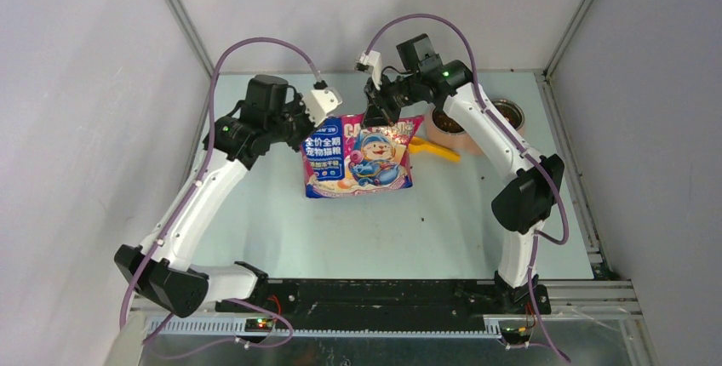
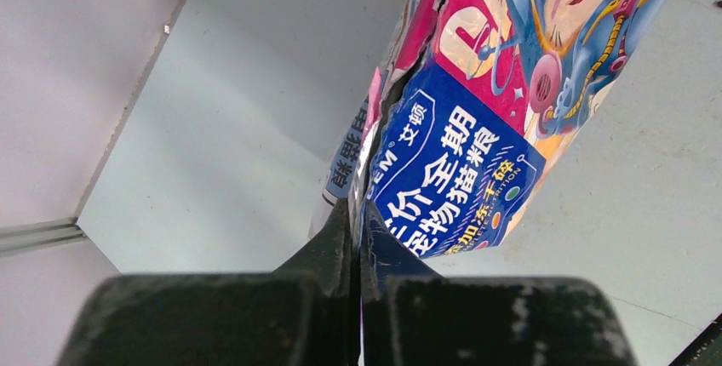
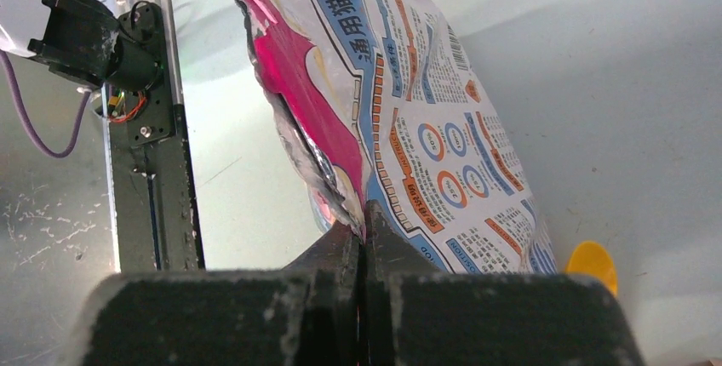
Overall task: Serve the pet food
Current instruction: Close the pet food bag at the center of the board.
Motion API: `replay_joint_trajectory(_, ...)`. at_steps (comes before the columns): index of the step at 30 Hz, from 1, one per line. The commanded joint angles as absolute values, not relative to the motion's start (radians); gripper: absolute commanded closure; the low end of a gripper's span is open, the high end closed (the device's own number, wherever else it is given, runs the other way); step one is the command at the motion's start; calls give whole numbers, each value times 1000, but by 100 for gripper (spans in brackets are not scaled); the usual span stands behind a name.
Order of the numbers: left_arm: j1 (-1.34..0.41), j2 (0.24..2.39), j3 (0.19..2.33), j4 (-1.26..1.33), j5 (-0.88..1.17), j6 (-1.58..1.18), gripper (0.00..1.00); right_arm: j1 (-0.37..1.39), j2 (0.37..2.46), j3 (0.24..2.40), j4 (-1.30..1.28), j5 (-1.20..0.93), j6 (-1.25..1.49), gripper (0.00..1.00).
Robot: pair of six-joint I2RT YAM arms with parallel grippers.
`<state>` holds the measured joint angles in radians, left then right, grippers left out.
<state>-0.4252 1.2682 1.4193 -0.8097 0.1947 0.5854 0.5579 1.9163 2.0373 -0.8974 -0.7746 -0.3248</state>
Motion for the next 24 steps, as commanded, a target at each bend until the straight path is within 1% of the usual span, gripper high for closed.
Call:
replay_joint_trajectory(1, -409, 1252, 1409, -800, 173, 567, 100, 555, 1848, 2153, -715, -905, -314, 96)
replay_joint_trajectory(2, -408, 1246, 1409, -800, 182, 564, 100, 560, 1838, 2144, -703, -890, -328, 88)
replay_joint_trajectory(3, -408, 1243, 1411, -799, 186, 553, 100, 573, 1832, 2116, -674, -880, -335, 82)
replay_joint_trajectory(4, -409, 1239, 1417, -800, 193, 548, 100, 588, 1817, 2103, -657, -860, -351, 72)
replay_joint_trajectory(6, -409, 1232, 1423, -803, 203, 531, 100, 613, 1812, 2086, -632, -834, -374, 62)
replay_joint_trajectory(7, -408, 1228, 1424, -803, 209, 519, 100, 621, 1822, 2097, -632, -823, -376, 59)
replay_joint_trajectory(13, -409, 1219, 1428, -806, 219, 485, 100, 681, 1868, 2144, -661, -788, -407, 49)
replay_joint_trajectory(24, -408, 1215, 1435, -797, 235, 458, 100, 694, 1878, 2057, -660, -762, -442, 43)
